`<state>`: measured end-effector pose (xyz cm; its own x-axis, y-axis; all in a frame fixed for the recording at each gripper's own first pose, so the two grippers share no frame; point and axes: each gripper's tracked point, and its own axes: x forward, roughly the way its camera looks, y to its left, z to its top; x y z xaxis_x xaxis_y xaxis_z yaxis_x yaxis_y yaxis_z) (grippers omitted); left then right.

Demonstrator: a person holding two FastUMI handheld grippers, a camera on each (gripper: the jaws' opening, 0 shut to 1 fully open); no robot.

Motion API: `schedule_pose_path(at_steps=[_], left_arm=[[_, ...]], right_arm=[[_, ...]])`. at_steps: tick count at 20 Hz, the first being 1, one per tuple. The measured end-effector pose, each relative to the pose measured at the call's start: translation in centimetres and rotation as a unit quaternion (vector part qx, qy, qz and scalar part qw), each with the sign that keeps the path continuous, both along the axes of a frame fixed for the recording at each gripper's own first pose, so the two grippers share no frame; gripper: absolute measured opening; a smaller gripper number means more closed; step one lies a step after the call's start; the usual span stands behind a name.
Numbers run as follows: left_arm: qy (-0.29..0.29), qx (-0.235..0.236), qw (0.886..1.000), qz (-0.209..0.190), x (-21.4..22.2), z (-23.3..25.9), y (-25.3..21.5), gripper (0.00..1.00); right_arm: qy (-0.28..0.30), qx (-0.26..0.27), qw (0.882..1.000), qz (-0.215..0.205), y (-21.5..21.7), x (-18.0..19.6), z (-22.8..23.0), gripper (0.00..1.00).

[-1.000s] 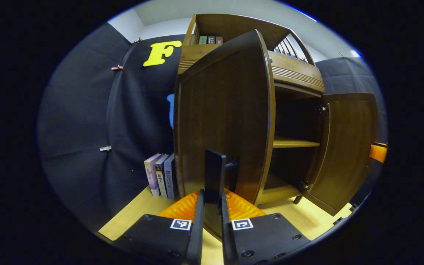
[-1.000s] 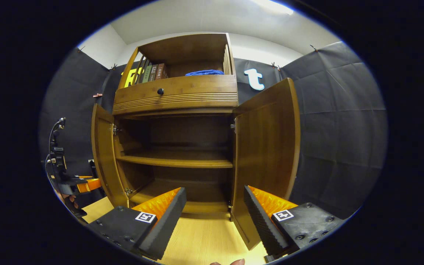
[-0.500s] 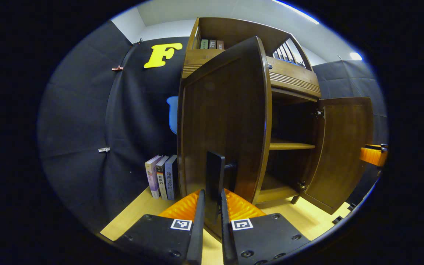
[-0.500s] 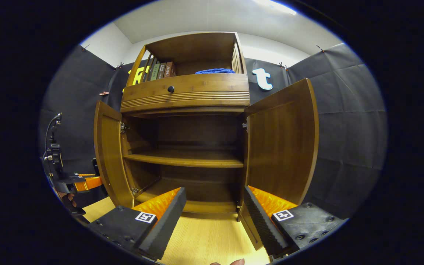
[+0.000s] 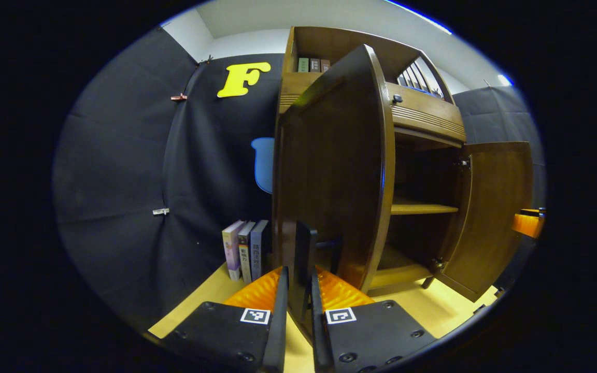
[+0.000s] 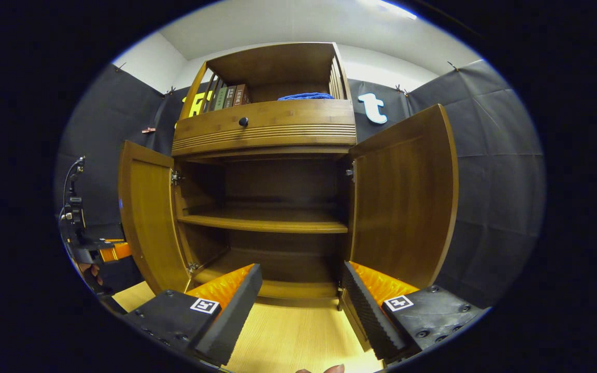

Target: Open the right door of the double-door shoe cabinet with the right hand, and open the left door with the left hand.

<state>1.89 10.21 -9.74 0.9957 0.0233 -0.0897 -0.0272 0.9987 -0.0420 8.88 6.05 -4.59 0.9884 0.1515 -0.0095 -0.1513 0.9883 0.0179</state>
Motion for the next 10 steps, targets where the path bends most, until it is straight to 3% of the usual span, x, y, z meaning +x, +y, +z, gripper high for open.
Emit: schedule_pose_path(at_steps=[3, 4, 9, 10], left_arm=[[-0.012, -0.001, 1.000, 0.003, 0.4, 0.7, 2.2, 0.23], [-0.011, -0.003, 1.000, 0.005, -0.1, 0.3, 2.8, 0.18], [-0.016, -0.011, 0.999, -0.028, -0.1, 0.3, 4.7, 0.14], [-0.016, -0.009, 0.999, -0.027, -0.2, 0.2, 5.4, 0.07]], right_arm=[[0.002, -0.002, 1.000, 0.007, 0.3, 0.2, -0.2, 0.99], [0.002, -0.003, 1.000, 0.009, 0.4, 0.2, -0.4, 0.99], [0.005, -0.007, 1.000, 0.019, 2.0, 0.9, -0.2, 0.99], [0.004, -0.007, 1.000, 0.019, 2.0, 1.0, -0.2, 1.00]])
